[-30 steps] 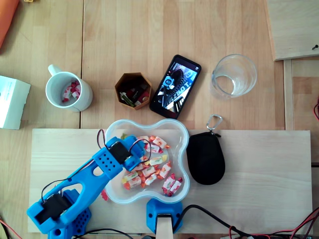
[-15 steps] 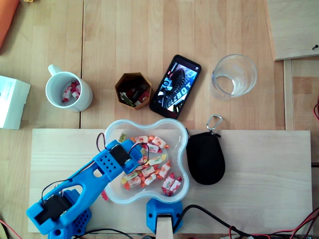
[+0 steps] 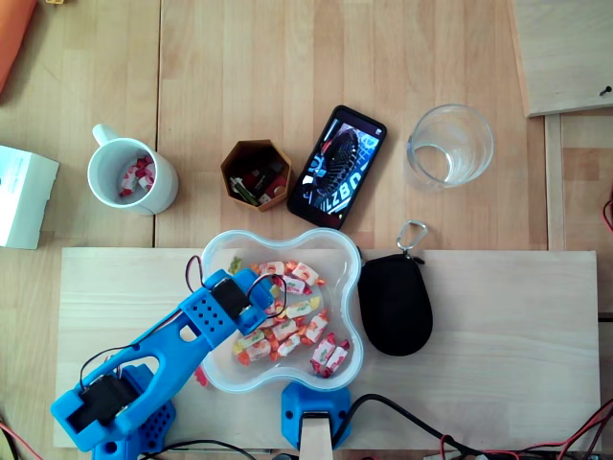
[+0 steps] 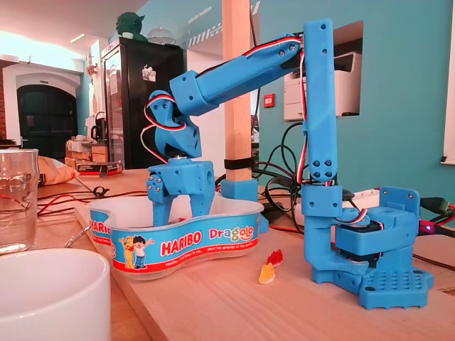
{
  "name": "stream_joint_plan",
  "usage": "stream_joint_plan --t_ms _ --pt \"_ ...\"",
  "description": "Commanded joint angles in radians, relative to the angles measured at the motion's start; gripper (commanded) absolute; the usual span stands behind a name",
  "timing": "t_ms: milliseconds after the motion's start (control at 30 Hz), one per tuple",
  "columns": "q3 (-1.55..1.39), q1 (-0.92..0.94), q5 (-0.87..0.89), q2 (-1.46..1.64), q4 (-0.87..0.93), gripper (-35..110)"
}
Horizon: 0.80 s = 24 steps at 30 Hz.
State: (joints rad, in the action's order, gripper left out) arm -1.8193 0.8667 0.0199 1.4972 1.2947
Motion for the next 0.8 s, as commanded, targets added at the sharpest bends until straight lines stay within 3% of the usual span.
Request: stream_joint_plan --t_ms 0,767 --pt "-0.005 0.011 0.002 0.041 0.005 25" --pt "-0.058 0.012 0.000 0.060 0.000 24"
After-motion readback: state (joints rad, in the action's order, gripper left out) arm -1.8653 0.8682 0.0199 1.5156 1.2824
